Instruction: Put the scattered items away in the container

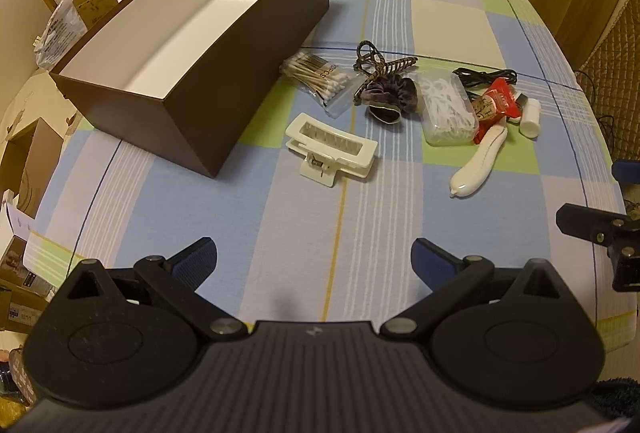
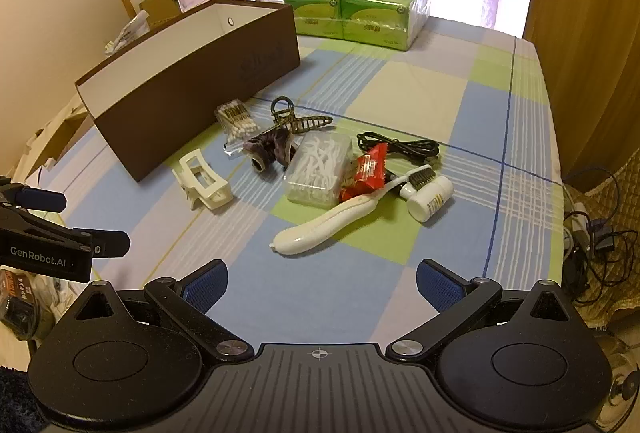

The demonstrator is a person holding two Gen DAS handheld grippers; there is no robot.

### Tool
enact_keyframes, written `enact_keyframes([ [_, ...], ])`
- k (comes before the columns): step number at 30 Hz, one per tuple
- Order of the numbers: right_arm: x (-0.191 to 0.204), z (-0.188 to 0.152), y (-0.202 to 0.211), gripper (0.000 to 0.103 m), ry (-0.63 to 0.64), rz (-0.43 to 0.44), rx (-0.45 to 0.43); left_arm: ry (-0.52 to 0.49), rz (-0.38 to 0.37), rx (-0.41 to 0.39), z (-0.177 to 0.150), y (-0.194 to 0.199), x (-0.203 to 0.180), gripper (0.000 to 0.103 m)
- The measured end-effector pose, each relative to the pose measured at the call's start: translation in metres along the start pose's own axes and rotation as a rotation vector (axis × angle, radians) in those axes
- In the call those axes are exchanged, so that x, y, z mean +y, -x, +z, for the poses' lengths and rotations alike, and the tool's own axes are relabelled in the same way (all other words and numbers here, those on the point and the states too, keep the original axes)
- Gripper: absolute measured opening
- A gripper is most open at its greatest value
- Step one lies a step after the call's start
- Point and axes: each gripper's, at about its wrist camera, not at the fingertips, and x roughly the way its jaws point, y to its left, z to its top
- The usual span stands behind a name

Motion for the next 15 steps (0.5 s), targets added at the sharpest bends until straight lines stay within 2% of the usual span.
enact_keyframes([
  [15,-0.0049,0.0042,-0.0053,0.103,-0.016,0.007,0.000,-0.014,0.004,-0.007,0.0048,-0.0030,-0.0033,0.102],
])
